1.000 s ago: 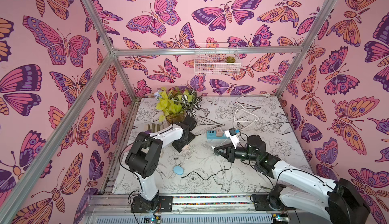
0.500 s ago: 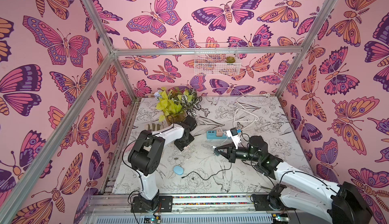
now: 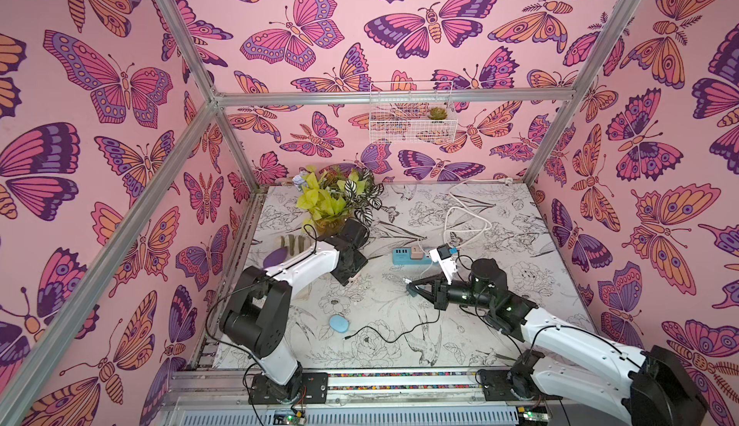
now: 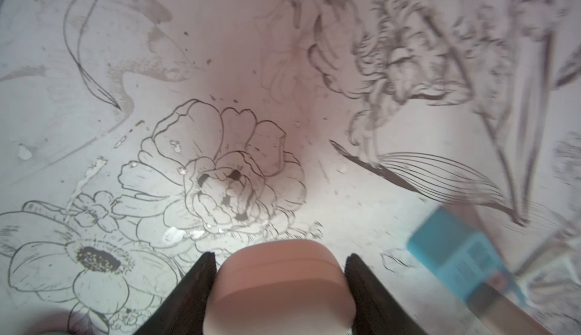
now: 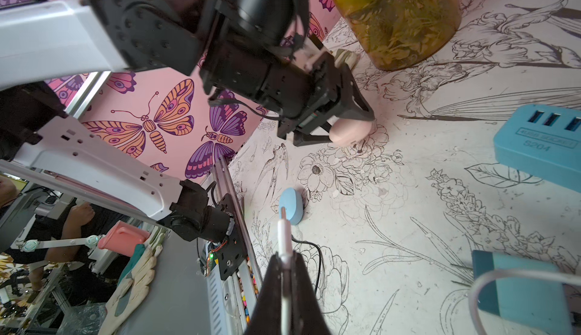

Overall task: Charge the bluetooth headset
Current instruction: Pick up the bluetooth headset from the center of the board.

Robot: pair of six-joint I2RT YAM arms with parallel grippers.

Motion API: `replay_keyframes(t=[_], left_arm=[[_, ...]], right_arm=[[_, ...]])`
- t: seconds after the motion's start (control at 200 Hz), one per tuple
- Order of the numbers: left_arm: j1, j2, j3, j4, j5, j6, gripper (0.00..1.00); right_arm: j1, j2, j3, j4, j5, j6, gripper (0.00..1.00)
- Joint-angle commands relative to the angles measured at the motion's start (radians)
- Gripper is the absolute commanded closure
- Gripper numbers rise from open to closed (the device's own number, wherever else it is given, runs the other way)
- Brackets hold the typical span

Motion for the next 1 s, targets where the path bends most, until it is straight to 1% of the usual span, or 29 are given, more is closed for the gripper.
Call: replay_keyframes(t=[0.0,0.236,0.351,0.371,0.451,0.536,0.702,0.992], left_arm=[[0.005,-0.090,-0.039,0.048,0.037,-0.009,0.54],[0.002,-0.258,-0.111,0.139,0.110,-0.085,0.57],[-0.009,-0.318,-0.149,0.197,0.126,-0.137,0.59],[-0.013,-0.359,-0.156,0.209,0.126,-0.146,0.59],[-0.031,-0.398,-0.177,0.250,0.121,-0.174,0.59],[-0.059,-0.418,-0.191,0.284,0.117,-0.202,0.59],[-0.104,-0.426,-0.232,0.403,0.138,-0.259,0.60],[-0.153,-0.439,-0.231,0.444,0.114,-0.272,0.60]], right_arm=[[0.002,0.013,0.044,-0.019,0.019,-0.022,1.00],[0.040,0.059,0.098,0.013,0.079,-0.027,1.00],[0.063,0.092,0.130,0.039,0.116,-0.027,1.00],[0.066,0.101,0.137,0.045,0.123,-0.027,1.00],[0.079,0.129,0.155,0.072,0.146,-0.017,1.00],[0.092,0.154,0.172,0.105,0.164,-0.009,1.00],[0.120,0.201,0.199,0.135,0.195,0.002,1.00],[0.120,0.224,0.189,0.153,0.247,0.020,1.00]])
